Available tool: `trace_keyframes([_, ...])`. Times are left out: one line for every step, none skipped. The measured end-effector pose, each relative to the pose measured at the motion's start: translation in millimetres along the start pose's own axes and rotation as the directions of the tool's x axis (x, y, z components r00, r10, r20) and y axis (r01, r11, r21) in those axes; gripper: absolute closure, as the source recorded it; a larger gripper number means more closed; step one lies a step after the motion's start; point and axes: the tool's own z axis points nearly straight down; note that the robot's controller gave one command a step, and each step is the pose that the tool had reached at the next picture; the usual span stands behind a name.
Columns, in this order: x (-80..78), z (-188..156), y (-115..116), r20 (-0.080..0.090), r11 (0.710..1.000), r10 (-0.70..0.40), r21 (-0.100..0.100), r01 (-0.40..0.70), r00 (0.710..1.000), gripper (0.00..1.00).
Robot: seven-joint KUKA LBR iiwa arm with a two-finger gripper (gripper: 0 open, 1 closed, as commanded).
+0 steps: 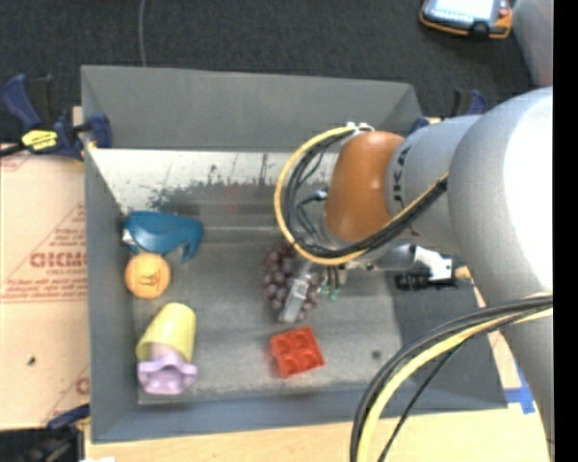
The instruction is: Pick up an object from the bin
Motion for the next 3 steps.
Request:
trace_keyframes([-13.7, -54.1, 5.7, 0.006, 0.742, -0.67, 0.003, 0.67, 0.742, 0.0])
trace_keyframes([-5.6, -18.8, 1.2, 0.004, 0.967, -0.255, 0.0, 0.255, 0.967, 0.0])
trace_keyframes([-14.8, -8.9, 27.6, 0.012, 0.84, -0.543, 0.004, 0.543, 0.84, 0.0])
